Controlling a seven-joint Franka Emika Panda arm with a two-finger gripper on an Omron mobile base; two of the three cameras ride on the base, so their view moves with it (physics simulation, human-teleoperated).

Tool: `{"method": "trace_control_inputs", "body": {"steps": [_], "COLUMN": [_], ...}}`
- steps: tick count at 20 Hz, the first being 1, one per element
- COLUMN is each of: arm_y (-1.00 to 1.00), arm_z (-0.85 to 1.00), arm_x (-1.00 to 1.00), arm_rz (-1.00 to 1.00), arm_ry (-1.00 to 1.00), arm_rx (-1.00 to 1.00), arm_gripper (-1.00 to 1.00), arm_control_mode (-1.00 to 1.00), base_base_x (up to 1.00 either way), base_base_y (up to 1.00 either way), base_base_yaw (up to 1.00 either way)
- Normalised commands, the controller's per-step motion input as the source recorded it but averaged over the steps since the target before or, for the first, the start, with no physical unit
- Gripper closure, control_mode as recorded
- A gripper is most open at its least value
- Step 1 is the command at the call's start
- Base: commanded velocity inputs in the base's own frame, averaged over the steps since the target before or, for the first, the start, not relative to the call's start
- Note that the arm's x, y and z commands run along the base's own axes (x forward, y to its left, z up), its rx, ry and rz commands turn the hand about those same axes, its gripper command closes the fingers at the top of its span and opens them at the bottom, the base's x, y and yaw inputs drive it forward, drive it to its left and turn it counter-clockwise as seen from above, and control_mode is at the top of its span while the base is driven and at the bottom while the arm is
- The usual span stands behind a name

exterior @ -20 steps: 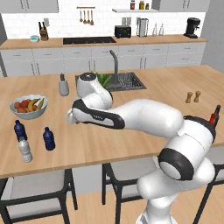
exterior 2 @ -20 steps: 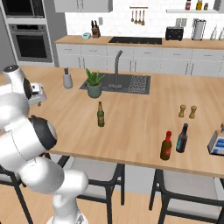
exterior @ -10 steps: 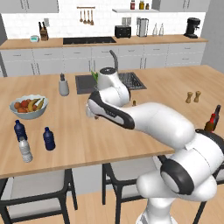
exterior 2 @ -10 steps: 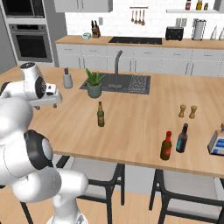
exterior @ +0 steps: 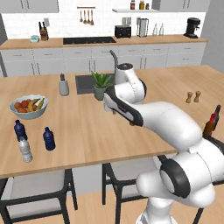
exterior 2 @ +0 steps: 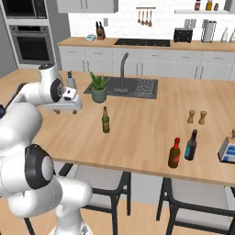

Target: Move the plastic bottles in the middle to the plastics group, and the glass bottles in the middle to the glass group.

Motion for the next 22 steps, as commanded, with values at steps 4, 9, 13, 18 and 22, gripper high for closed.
{"method": "trace_control_inputs", "body": {"steps": [4, 9, 13, 18, 22], "arm_y": [-0.83, -0.66, -0.32, -0.22, -0.14], "arm_z": [0.0, 0.0, -0.02, -0.06, -0.29], "arm_x": [0.06, 0.34, 0.64, 0.68, 0.55], "arm_rz": [-0.21, -0.13, 0.0, 0.0, 0.0], "arm_ry": [-0.09, 0.0, 0.0, 0.02, 0.0], "arm_rx": [0.0, 0.0, 0.0, 0.0, 0.0], "arm_gripper": [-1.0, -1.0, -1.0, -1.0, -1.0], "arm_control_mode": [-1.0, -1.0, -1.0, -1.0, -1.0], "base_base_x": [0.0, 0.0, 0.0, 0.0, 0.0], "base_base_y": [0.0, 0.0, 0.0, 0.0, 0.0], "base_base_yaw": [0.0, 0.0, 0.0, 0.0, 0.0]}}
